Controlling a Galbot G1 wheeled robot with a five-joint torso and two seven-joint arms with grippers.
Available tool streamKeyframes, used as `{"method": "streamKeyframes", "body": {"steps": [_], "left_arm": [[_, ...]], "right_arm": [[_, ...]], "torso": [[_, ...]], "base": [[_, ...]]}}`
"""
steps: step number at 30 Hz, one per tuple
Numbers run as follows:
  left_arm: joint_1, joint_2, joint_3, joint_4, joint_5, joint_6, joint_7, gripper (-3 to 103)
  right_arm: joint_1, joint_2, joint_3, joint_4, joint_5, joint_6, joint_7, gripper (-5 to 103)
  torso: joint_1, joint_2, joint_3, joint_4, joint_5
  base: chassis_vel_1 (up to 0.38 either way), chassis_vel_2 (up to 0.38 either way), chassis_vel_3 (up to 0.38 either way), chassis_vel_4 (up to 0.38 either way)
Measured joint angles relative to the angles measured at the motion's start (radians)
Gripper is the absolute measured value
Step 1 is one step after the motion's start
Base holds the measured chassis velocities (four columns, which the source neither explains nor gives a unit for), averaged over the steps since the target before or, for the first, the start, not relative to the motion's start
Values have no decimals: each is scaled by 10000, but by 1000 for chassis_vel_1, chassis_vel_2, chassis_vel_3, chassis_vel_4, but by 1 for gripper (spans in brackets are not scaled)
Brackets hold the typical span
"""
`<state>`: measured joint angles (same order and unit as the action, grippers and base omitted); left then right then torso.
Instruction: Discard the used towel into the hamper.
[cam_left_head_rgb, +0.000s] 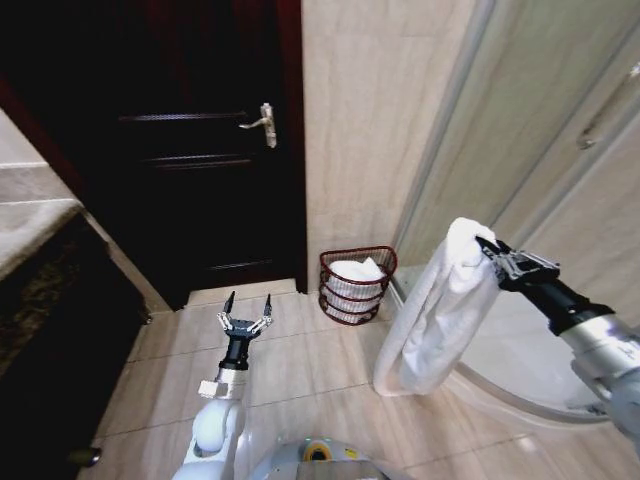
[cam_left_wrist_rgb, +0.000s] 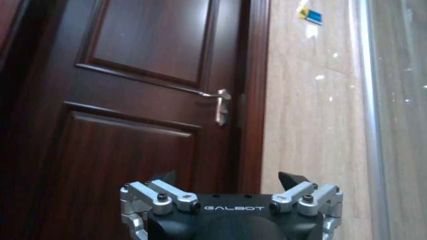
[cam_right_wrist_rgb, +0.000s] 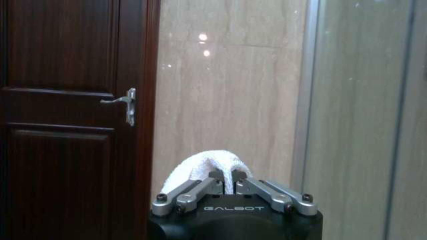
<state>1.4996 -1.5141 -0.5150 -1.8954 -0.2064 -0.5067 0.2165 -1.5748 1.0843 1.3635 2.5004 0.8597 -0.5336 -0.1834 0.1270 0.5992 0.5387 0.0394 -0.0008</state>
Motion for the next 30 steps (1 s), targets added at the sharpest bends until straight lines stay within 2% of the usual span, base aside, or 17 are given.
{"method": "streamKeyframes", "body": {"steps": [1, 4, 7, 16, 30], "left_arm": [[17, -14, 18, -6, 20, -1, 5, 100], [61, -31, 47, -29, 41, -17, 9, 100], [157, 0, 52, -74, 30, -60, 21, 100], [335, 266, -111, -148, -261, -182, 24, 100], [216, 21, -54, -228, -4, -60, 72, 100]], "right_arm": [[-39, 47, 26, 0, 14, 11, 33, 5], [-90, 128, 37, 2, -9, 84, 39, 5], [-122, 213, 48, -3, -75, 9, 36, 5], [-102, 321, -70, -4, -259, 223, -18, 5], [52, 279, -110, -6, -184, 376, 117, 5]], "torso": [[20, 43, 22, -2, 8], [55, 124, 61, -5, -1], [134, 284, 141, -7, 17], [318, 699, 370, -4, 5], [581, 1286, 697, -6, 9]], "base": [[177, 208, -88, -163], [81, 49, -54, -75], [-39, -26, 36, 20], [-39, -51, 42, 37], [0, 0, 0, 0]]}}
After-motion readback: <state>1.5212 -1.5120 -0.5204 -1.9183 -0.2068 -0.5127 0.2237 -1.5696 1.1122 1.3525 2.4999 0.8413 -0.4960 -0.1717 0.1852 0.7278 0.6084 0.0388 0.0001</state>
